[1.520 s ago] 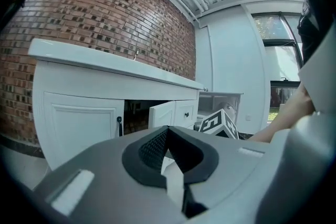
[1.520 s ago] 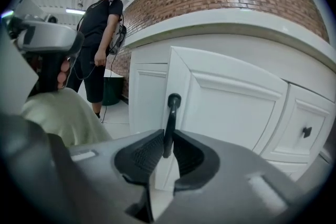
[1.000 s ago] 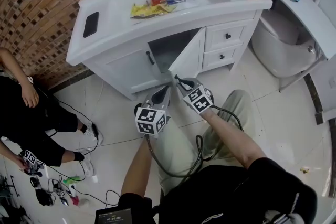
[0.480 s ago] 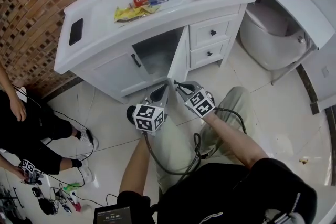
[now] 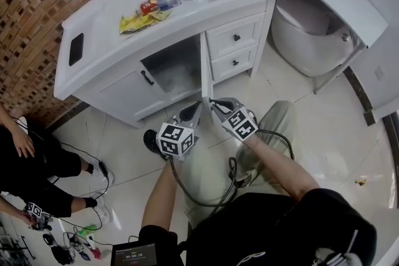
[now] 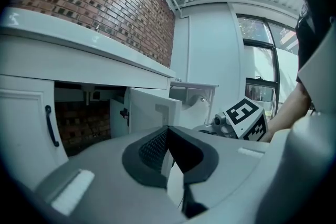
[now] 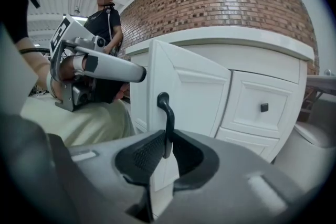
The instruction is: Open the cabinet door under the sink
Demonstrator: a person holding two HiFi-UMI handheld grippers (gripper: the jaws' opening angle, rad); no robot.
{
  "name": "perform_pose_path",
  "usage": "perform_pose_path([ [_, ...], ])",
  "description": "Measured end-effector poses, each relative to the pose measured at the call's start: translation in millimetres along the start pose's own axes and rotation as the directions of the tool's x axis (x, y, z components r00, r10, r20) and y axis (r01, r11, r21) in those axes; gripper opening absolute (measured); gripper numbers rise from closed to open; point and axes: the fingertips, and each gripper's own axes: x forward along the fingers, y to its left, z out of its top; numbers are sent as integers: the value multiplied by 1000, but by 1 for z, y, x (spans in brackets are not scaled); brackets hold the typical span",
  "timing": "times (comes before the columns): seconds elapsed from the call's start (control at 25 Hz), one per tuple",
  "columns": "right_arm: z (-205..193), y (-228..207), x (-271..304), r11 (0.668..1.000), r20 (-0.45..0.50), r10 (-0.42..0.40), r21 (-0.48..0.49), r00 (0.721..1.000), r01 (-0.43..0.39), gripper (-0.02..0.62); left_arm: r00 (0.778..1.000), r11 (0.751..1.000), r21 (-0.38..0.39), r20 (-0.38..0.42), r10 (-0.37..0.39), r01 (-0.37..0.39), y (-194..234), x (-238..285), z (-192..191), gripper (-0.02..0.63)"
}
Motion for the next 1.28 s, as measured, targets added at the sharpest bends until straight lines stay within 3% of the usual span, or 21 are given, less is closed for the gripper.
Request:
perform_pose_path([
  [0.44, -35, -86, -45, 978, -19, -148, 146, 989, 150, 8, 999, 1000, 2, -20, -30, 30, -12, 18, -6, 15],
  [0.6, -35, -95, -49, 984, -16, -119, 135, 993, 120, 9, 999, 1000, 4, -29, -30, 31, -14, 23, -7, 17],
  [1.0, -39, -88, -61, 976, -27, -134, 171, 991, 137, 28, 999, 1000, 8, -41, -25, 25, -16, 23, -8, 17],
  [1.28, -29, -63, -84, 985, 27, -50, 167, 998, 45, 35, 999, 1000, 15, -51, -4, 5, -7, 10, -8, 15],
])
